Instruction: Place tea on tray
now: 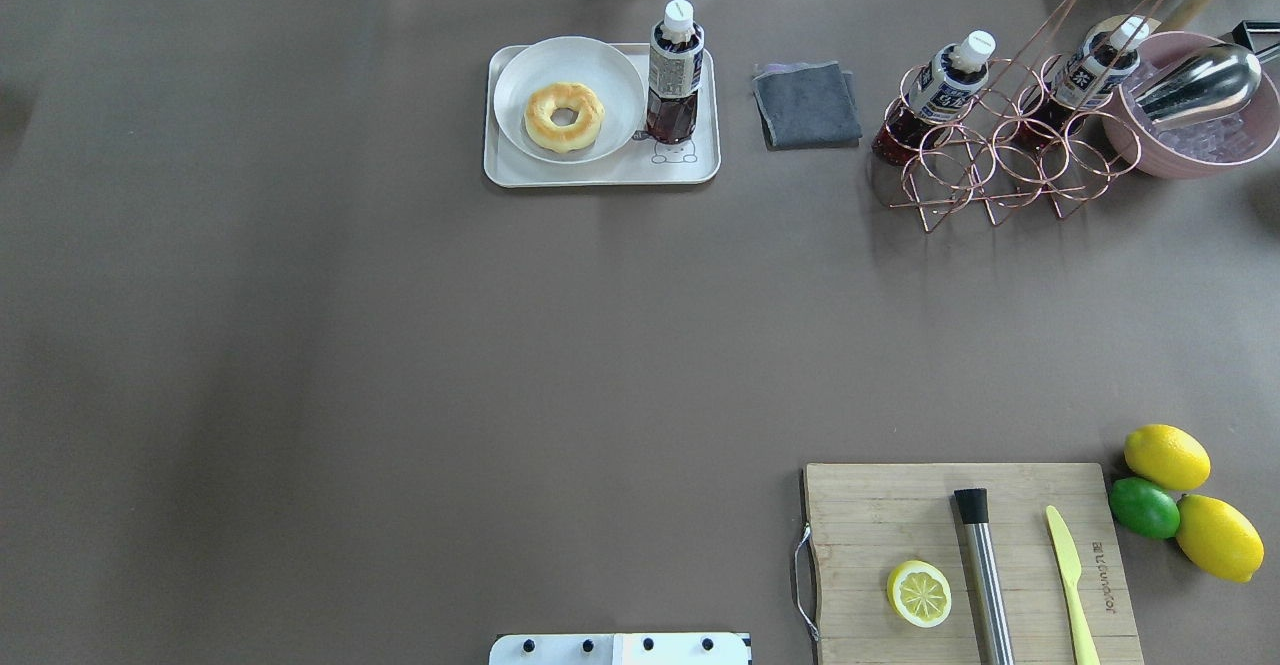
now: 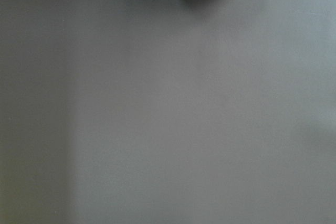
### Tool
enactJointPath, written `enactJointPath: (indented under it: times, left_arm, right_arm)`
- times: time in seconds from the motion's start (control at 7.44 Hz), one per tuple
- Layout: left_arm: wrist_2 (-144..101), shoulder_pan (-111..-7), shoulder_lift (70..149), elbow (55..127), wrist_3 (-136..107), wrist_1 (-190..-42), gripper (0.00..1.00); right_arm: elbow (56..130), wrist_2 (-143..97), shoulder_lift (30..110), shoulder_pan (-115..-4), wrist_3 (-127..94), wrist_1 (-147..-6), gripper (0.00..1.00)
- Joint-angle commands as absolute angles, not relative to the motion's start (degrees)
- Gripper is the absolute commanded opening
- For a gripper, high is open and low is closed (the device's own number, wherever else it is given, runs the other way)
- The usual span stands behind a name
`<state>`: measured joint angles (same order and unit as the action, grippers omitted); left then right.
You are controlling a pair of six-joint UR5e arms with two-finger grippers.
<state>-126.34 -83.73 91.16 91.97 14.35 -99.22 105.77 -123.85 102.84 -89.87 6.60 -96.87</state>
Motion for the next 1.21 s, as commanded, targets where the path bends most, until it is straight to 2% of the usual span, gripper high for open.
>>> enactJointPath:
  times: [0.0,0.54,1.08]
  left_arm:
    - [-127.0,-84.0,84.8,89.5,15.2,-99.8,0.99]
    - [-134.6,-88.1,82.8,94.1,15.0,-97.7,0.99]
    - [-134.6,-92.0,81.3,94.8,15.0,-96.1,0.99]
  right_arm:
    - [102.1,-126.8,102.8,-89.9,6.5,-96.5,1.00]
    - [102.9,-128.9,102.5,-89.9,6.5,-96.4,1.00]
    - [104.7,-129.3,102.5,-89.9,6.6,-96.4,1.00]
